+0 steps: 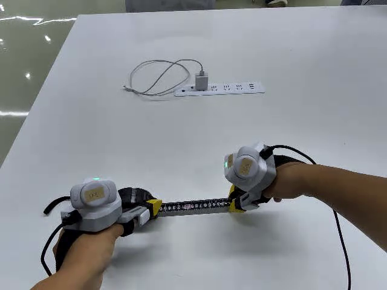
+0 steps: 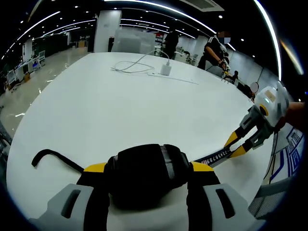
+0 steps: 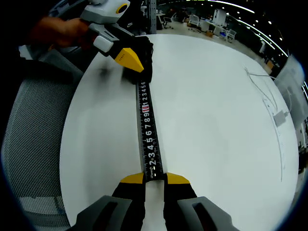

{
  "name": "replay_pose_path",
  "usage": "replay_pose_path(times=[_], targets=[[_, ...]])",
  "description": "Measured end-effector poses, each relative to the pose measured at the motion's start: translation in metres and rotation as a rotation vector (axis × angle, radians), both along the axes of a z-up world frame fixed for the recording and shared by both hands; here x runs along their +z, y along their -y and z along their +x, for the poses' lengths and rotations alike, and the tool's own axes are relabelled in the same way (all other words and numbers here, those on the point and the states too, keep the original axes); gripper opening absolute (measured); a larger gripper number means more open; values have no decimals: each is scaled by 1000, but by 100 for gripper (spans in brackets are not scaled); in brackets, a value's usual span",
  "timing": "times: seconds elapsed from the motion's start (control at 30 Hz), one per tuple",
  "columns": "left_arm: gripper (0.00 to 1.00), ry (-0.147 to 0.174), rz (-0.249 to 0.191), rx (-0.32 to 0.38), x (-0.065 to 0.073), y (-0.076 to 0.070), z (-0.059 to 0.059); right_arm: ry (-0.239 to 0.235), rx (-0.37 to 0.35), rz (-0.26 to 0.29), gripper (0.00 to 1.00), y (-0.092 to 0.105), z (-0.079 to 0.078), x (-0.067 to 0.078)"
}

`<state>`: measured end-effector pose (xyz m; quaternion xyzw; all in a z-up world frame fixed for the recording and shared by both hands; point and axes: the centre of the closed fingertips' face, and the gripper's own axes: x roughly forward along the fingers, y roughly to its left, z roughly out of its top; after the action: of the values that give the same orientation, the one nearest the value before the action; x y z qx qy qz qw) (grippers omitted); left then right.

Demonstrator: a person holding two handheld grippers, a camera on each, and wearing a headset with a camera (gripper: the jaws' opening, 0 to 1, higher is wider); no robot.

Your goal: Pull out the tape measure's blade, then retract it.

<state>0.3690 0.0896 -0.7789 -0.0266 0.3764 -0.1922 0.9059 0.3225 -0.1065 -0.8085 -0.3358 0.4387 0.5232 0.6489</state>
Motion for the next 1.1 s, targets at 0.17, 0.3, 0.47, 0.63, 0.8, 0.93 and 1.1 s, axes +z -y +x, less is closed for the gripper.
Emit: replay_pose_path(times=[0.17, 0.3, 0.47, 0.63, 0.8, 0.93, 1.1], targets=[[61, 1, 1, -2, 0, 0, 0, 1, 0, 2, 10, -2, 0, 0], [61, 1, 2, -3, 0, 0, 0, 2, -4, 2, 10, -4, -1, 0], [61, 1, 3, -4, 0, 1, -1, -2, -6, 7, 10, -6, 0, 0], [61, 0, 4, -4, 0, 1, -1, -2, -11, 10, 10, -7, -1, 0], [61, -1, 3, -4, 0, 1, -1, -4, -9, 14, 10, -8, -1, 0], [61, 0, 4, -5, 0, 1, -1, -2, -11, 15, 10, -9, -1, 0], [61, -1, 5, -6, -1, 2, 0, -2, -8, 12, 10, -11, 0, 0]])
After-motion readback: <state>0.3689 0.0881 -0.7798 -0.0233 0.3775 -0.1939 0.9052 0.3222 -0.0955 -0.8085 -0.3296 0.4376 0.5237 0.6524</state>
